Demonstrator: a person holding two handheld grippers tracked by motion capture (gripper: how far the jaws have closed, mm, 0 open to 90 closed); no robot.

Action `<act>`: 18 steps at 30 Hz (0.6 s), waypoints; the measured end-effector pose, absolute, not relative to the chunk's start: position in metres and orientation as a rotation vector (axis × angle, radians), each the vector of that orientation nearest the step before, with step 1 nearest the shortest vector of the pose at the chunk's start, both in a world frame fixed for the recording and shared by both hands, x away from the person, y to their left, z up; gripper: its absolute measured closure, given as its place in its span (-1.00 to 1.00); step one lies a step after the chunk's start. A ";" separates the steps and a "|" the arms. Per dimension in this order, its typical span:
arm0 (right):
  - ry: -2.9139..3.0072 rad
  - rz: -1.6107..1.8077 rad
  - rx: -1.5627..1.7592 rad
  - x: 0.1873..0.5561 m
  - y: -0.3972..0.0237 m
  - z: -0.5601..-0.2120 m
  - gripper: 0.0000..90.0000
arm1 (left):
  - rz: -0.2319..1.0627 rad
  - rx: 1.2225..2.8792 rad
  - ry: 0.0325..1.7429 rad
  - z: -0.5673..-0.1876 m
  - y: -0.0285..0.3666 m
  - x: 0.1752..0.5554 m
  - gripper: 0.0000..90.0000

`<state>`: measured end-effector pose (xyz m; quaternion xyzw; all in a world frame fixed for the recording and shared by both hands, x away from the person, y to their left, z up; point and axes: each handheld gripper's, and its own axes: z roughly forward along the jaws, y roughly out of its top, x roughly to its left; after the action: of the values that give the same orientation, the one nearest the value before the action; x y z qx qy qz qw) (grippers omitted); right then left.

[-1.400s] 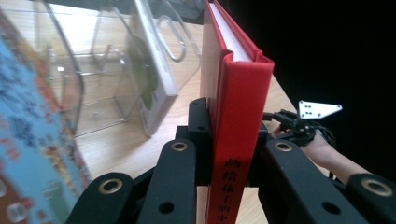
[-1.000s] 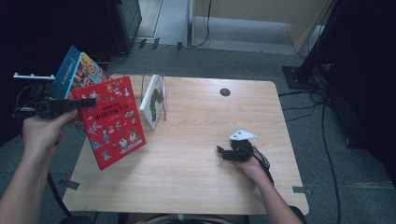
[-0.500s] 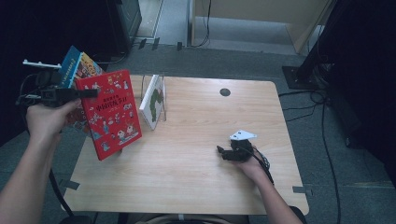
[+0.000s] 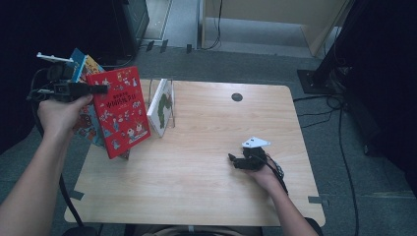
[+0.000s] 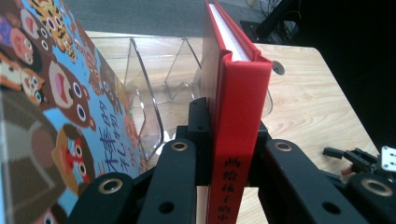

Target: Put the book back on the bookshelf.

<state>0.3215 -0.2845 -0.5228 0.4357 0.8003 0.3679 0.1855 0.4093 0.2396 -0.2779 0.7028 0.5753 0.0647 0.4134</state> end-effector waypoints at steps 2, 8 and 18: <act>2.254 1.036 1.229 0.321 -0.284 -0.523 -0.39 | 0.170 1.760 1.458 -0.280 0.239 0.413 0.79; 2.253 1.036 1.230 0.321 -0.284 -0.523 -0.39 | 0.210 1.732 1.490 -0.282 0.235 0.425 0.79; 2.246 1.036 1.235 0.321 -0.284 -0.523 -0.39 | 0.240 1.728 1.512 -0.291 0.223 0.447 0.79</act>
<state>0.3210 -0.2842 -0.5229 0.4389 0.7980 0.3682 0.1873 0.4473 0.2232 -0.2911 0.6845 0.5990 0.0952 0.4045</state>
